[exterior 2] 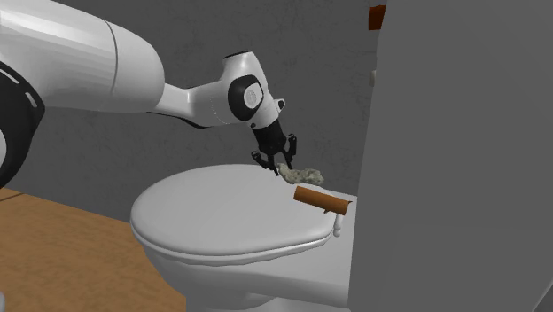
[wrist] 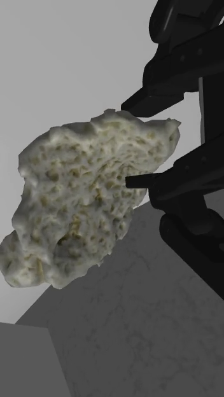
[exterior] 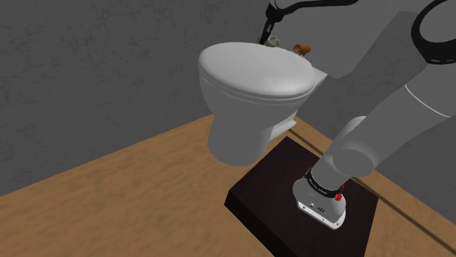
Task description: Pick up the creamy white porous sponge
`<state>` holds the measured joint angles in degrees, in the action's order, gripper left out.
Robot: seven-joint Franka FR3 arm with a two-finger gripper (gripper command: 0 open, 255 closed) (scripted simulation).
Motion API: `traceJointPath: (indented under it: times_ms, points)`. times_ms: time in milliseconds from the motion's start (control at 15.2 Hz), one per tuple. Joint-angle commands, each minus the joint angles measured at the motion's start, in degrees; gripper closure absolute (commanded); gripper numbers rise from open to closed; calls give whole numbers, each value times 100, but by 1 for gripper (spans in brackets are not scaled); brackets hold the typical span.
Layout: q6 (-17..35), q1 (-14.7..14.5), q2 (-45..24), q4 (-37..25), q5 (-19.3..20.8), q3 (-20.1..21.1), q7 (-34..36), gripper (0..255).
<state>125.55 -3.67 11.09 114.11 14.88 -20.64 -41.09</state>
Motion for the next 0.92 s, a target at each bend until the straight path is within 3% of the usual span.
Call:
traceJointPath:
  times_ms: [0,858]
  points:
    - [-3,0,-2,5,0,-1,0,255]
    - [-831,-38,-45,-877,-121,27,-174,255]
